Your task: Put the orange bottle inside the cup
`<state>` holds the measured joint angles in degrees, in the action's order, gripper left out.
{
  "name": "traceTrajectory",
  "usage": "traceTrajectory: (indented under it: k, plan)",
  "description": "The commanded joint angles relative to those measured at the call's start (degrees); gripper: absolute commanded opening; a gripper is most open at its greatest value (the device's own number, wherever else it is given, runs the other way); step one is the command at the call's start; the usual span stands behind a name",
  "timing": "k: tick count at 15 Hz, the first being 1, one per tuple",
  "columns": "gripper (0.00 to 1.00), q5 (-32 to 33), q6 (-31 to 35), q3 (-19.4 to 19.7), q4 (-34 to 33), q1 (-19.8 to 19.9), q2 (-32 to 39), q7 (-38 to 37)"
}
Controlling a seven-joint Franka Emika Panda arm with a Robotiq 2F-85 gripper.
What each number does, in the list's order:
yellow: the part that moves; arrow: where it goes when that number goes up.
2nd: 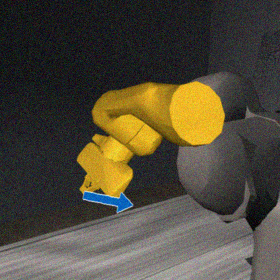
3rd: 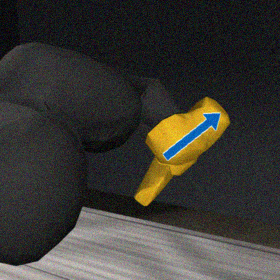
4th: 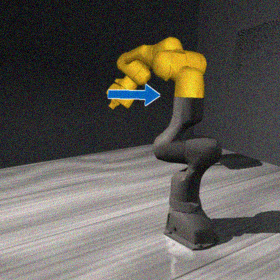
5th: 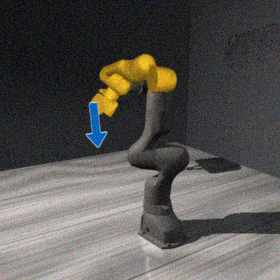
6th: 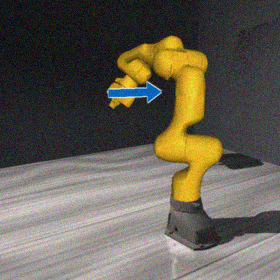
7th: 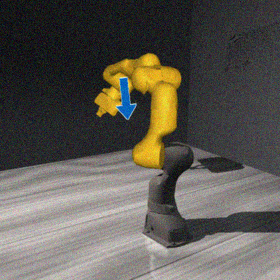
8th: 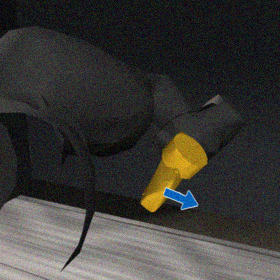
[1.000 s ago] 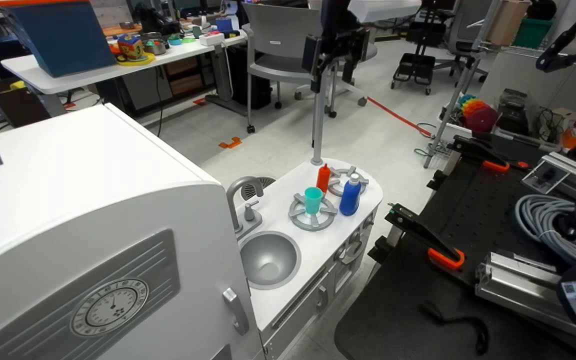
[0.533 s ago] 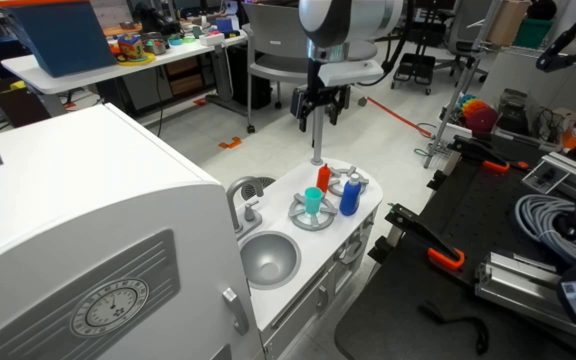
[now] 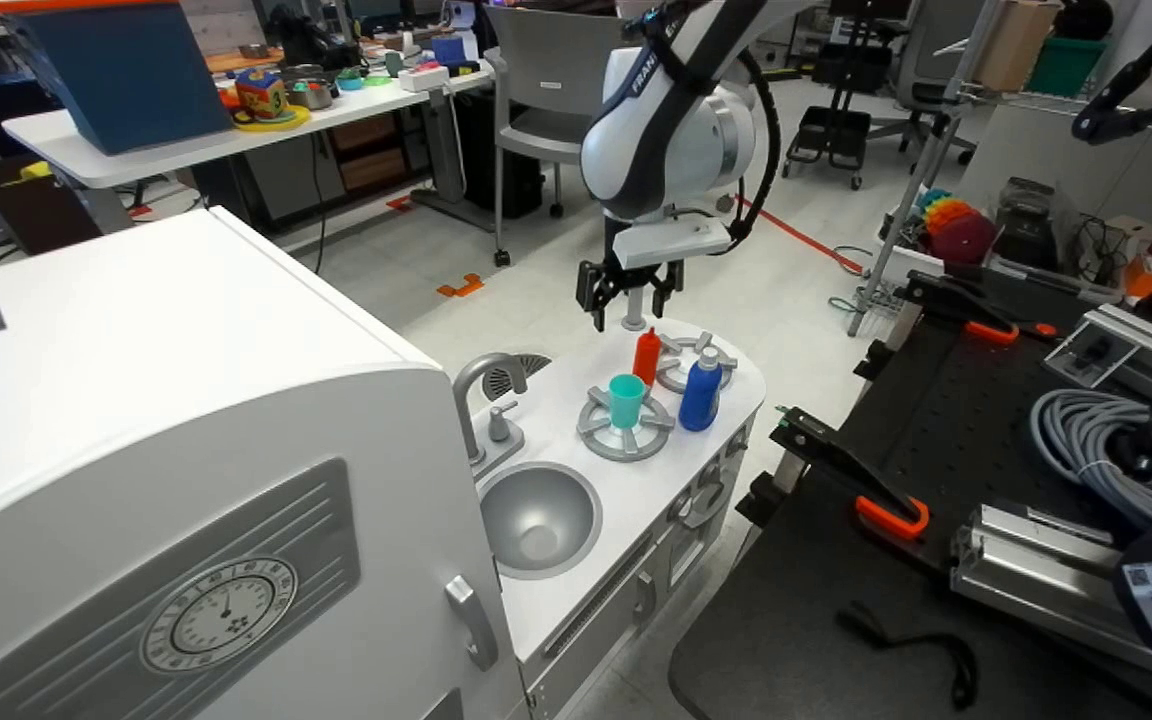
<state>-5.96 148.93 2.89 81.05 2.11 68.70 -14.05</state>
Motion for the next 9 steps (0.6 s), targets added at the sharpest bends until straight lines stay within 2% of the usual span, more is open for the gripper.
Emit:
traceTrajectory:
  k: [1, 7, 8, 9]
  plan:
    - [1.00, -0.12, -4.02, 1.48, -5.79, -1.23, 4.45, -1.89]
    - [1.00, 0.22, -7.73, 3.18, -8.56, -2.23, 7.15, -4.61]
    - [0.75, 0.07, -8.21, 3.23, -9.16, -2.14, 7.48, -4.94]
    - [0.72, 0.02, -8.74, 3.38, -9.78, -2.16, 7.83, -5.37]
